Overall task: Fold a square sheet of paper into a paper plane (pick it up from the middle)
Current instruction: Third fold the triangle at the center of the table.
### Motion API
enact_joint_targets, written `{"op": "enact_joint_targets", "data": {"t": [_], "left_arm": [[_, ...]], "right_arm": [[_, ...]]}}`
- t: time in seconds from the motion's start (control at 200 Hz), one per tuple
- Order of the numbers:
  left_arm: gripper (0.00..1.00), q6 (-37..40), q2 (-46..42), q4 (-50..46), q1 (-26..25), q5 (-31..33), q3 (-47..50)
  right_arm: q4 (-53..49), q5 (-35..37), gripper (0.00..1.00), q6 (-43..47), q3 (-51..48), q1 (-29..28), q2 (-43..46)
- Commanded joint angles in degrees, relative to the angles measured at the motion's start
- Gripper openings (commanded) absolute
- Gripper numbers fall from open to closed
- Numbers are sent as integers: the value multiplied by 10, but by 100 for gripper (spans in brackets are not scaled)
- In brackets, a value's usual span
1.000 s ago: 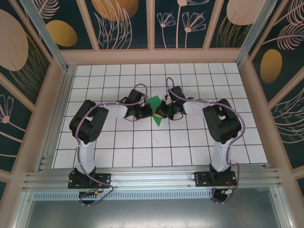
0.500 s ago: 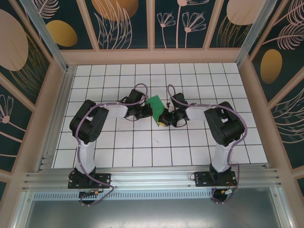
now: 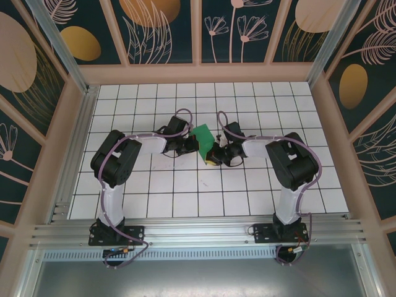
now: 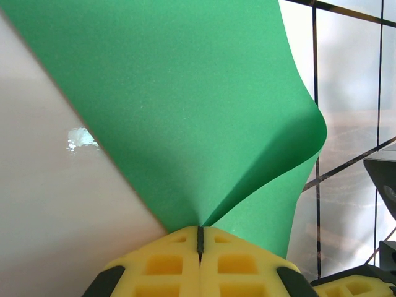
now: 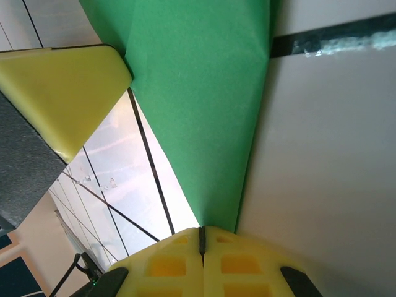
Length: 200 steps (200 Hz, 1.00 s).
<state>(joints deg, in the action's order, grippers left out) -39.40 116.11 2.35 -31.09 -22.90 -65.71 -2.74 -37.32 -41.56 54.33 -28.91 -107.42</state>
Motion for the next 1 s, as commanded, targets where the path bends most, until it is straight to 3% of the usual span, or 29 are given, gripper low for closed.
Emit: {"op": "enact_joint_targets", "data": {"t": [0.0, 0.275, 0.6, 0.996], "left_arm": [[0, 7, 32, -44, 5, 61, 6], [0, 3, 33, -41, 5, 64, 7], [0, 4, 34, -41, 5, 65, 6], [0, 4, 33, -41, 4, 65, 6]], "right_arm": [[-2, -6, 1, 20, -6, -1, -17], [-21, -6, 4, 45, 15, -4, -27], [-12, 10, 8, 53, 5, -6, 26], [-98, 50, 6, 78, 27, -21, -25]]}}
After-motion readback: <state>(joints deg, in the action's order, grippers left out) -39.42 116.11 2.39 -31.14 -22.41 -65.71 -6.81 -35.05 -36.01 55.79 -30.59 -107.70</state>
